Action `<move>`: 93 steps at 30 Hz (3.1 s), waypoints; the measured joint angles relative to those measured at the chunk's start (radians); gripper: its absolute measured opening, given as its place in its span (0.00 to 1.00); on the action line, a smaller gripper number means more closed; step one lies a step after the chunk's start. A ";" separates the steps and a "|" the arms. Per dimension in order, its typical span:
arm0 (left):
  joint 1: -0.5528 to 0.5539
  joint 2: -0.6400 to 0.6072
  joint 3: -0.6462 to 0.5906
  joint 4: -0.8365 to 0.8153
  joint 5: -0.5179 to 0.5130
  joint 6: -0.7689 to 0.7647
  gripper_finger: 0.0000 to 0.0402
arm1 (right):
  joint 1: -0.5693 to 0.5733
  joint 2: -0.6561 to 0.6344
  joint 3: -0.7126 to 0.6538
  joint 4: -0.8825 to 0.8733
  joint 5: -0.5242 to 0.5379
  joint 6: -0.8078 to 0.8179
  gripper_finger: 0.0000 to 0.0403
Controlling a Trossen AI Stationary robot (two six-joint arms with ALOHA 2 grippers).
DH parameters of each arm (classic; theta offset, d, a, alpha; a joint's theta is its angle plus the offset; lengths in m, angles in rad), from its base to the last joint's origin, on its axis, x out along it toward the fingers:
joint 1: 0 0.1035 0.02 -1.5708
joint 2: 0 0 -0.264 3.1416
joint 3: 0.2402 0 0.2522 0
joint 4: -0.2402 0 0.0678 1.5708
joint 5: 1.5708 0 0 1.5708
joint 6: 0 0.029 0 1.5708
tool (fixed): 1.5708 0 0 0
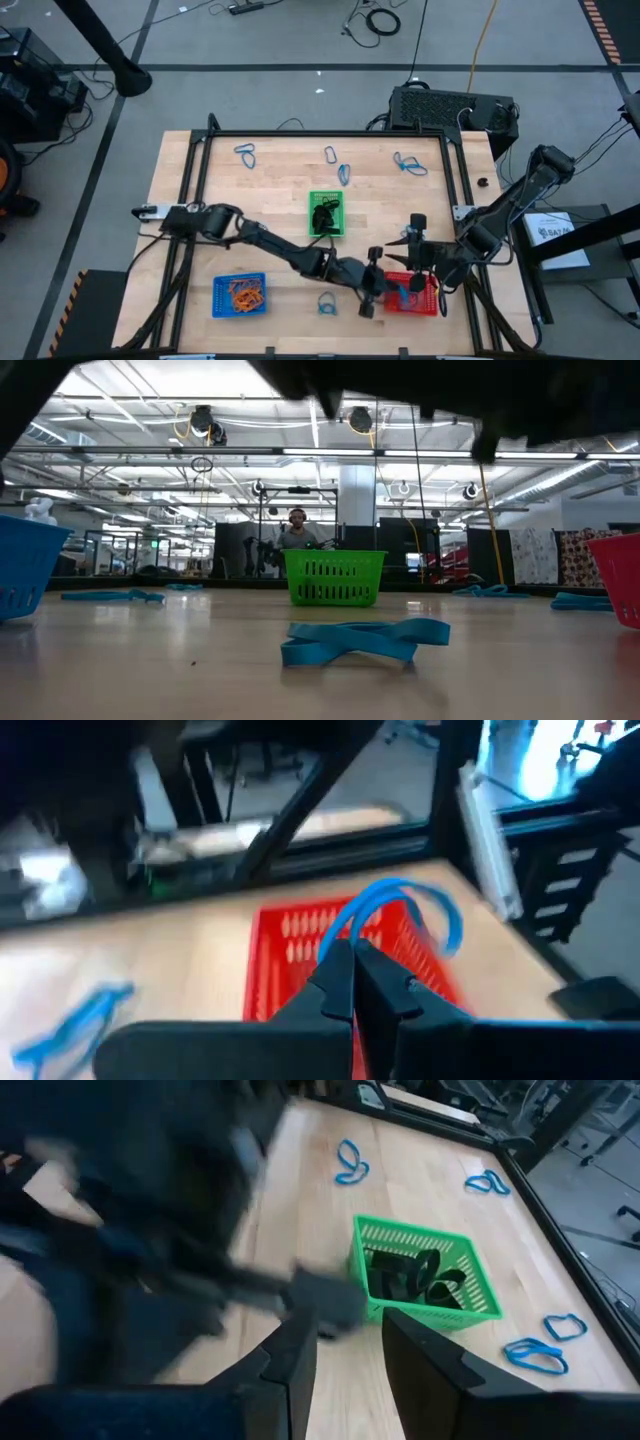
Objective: Sort rubber bands into baskets
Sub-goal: Put the blue rubber band into the red bin
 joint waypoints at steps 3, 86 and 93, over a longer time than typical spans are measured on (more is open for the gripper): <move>0.021 0.037 0.000 0.007 0.051 -0.050 0.00 | 0.000 0.000 0.000 0.000 0.013 0.000 0.27; 1.008 -0.683 -0.676 -1.148 -0.192 -0.143 0.40 | -0.006 0.003 -0.006 -0.017 0.019 0.049 0.27; 1.097 -0.683 -0.677 -1.092 -0.068 -0.150 0.40 | -0.009 0.009 -0.006 -0.067 0.040 0.054 0.27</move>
